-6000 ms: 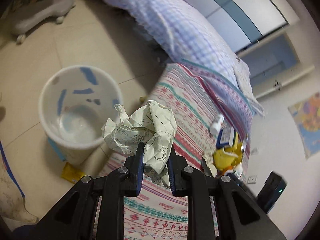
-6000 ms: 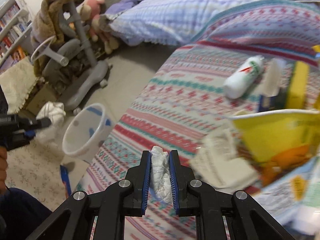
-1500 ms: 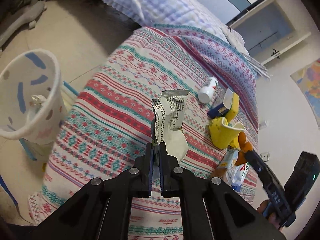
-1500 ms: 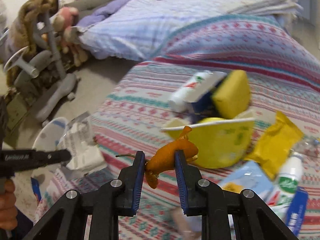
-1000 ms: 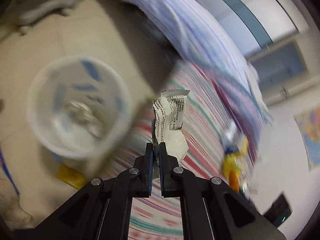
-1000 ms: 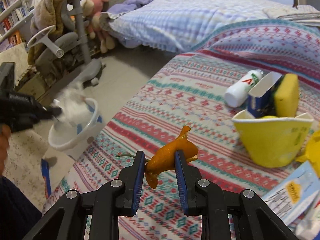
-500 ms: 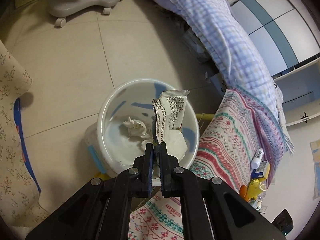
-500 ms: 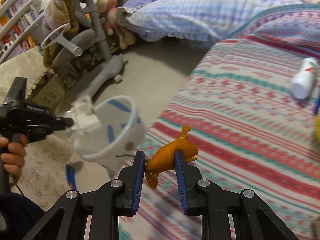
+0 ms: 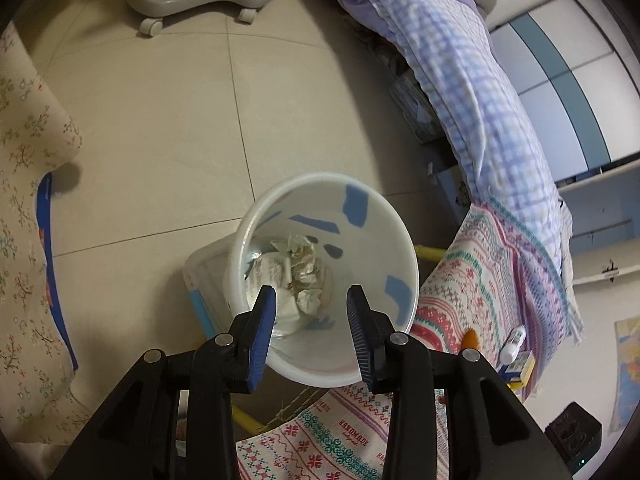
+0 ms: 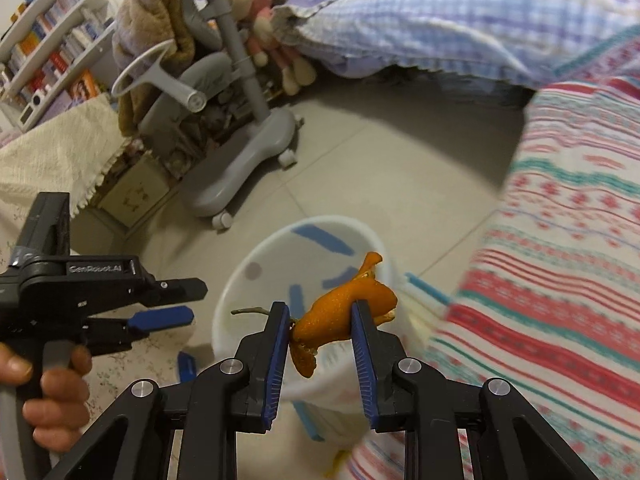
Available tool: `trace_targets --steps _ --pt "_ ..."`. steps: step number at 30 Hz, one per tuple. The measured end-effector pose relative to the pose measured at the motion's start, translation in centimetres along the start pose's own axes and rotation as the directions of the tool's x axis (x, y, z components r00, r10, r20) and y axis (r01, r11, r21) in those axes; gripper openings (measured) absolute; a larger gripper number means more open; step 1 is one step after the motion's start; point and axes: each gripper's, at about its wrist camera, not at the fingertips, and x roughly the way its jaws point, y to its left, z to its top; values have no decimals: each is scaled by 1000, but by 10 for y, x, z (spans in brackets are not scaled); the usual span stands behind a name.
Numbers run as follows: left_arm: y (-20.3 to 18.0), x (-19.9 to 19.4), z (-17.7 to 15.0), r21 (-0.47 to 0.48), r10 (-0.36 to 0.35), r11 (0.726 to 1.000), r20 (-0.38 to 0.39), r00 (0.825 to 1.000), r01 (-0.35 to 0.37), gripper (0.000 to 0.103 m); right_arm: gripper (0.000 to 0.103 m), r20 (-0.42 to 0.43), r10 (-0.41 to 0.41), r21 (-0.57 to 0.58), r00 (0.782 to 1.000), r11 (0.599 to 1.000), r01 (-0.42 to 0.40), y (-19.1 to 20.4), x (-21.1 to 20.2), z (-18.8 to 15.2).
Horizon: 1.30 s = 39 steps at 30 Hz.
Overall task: Collect trash
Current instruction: 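Carry wrapper and peel to the wastebasket and open both grippers, then grasp yellow paper bowl with left gripper while right gripper grasps white bottle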
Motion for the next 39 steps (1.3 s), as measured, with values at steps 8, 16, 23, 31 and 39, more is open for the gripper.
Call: trace_targets --steps 8,16,23,31,39 --pt "6 -8 5 -14 2 1000 36 999 -1 39 45 -35 19 -46 999 999 -20 28 39 10" --pt "-1 -3 5 7 -3 1000 30 1000 3 39 50 -38 -6 -29 999 1000 5 12 29 4" --pt "-31 -1 -5 87 -6 996 20 1000 4 39 50 -48 -46 2 998 999 46 -23 -7 -11" --pt "-108 7 -38 290 -37 956 -16 999 40 39 50 -46 -184 8 982 983 185 -80 -93 -19" --pt "-201 25 -103 538 -90 834 -90 992 124 39 61 72 -368 152 927 922 355 -169 -225 -4"
